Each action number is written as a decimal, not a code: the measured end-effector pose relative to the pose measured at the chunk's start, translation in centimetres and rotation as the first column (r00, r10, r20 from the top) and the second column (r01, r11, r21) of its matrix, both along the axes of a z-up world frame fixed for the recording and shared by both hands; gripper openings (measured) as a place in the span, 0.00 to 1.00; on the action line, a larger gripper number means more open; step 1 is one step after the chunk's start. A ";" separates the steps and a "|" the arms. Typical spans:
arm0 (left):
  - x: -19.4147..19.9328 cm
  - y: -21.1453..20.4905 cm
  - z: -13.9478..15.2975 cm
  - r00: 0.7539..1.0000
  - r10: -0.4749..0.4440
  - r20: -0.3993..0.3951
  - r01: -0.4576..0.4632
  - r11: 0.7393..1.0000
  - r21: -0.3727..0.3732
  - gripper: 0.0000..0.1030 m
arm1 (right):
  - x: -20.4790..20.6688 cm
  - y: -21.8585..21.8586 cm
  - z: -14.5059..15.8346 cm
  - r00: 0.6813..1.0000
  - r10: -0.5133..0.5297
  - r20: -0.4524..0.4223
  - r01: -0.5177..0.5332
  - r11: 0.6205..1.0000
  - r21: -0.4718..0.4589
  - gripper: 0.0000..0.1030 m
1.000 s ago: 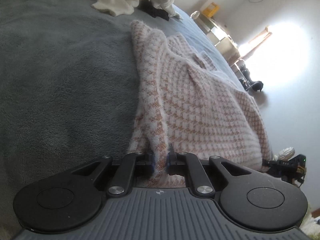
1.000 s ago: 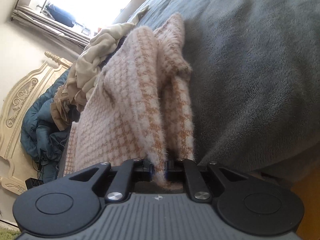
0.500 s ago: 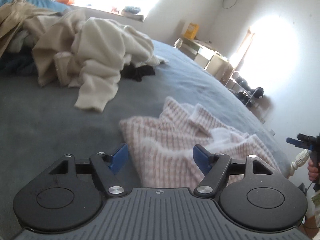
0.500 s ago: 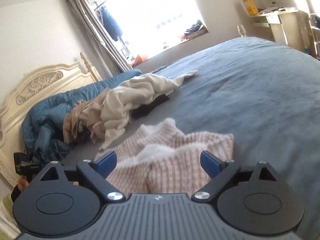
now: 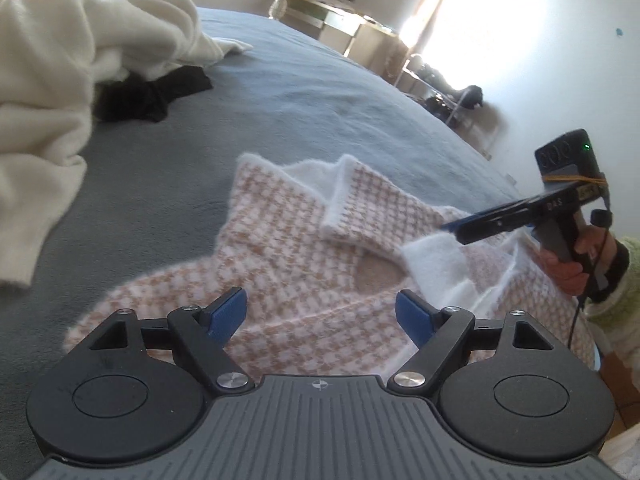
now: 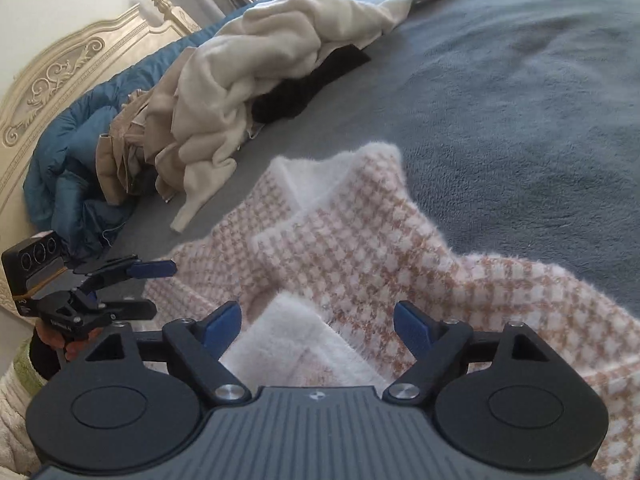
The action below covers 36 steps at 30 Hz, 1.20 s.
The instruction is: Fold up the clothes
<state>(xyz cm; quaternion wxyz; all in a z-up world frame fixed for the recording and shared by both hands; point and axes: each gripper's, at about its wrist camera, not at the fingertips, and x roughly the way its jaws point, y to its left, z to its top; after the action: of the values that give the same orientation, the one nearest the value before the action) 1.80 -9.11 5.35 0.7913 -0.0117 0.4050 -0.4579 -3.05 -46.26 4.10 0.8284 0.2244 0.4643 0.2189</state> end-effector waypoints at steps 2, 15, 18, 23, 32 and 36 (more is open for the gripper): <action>-1.1 -0.5 -0.4 0.998 -0.062 -0.009 0.062 0.998 -0.018 0.74 | -0.7 0.1 -0.4 1.000 0.026 -0.003 -0.026 0.999 0.047 0.73; -8.0 -0.3 -1.2 0.978 -0.191 0.078 0.193 0.981 -0.024 0.74 | -11.1 3.2 2.7 0.965 0.035 0.259 -0.001 0.991 -0.131 0.65; -8.4 -0.4 -1.5 0.977 -0.185 0.105 0.189 0.982 -0.023 0.75 | -12.3 3.4 3.1 0.950 0.071 0.304 -0.035 0.992 -0.121 0.66; -8.9 0.1 -1.9 0.983 -0.151 0.105 0.157 0.986 -0.057 0.75 | -13.2 5.0 2.5 0.940 0.172 0.295 -0.135 0.981 -0.143 0.66; -13.0 1.2 -3.0 0.973 -0.227 0.031 0.229 0.970 -0.083 0.79 | -17.6 8.7 0.7 0.911 0.373 0.174 -0.358 0.927 -0.113 0.73; -13.4 1.8 -2.4 0.976 -0.217 -0.014 0.214 0.970 -0.118 0.80 | -18.2 7.8 1.3 0.915 0.375 0.149 -0.379 0.926 -0.006 0.76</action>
<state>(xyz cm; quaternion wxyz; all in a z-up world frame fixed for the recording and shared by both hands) -11.63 -7.31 2.95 0.7295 -0.0199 0.3871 -0.5636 -21.29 -38.48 5.43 0.8001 0.1234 0.4337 0.3957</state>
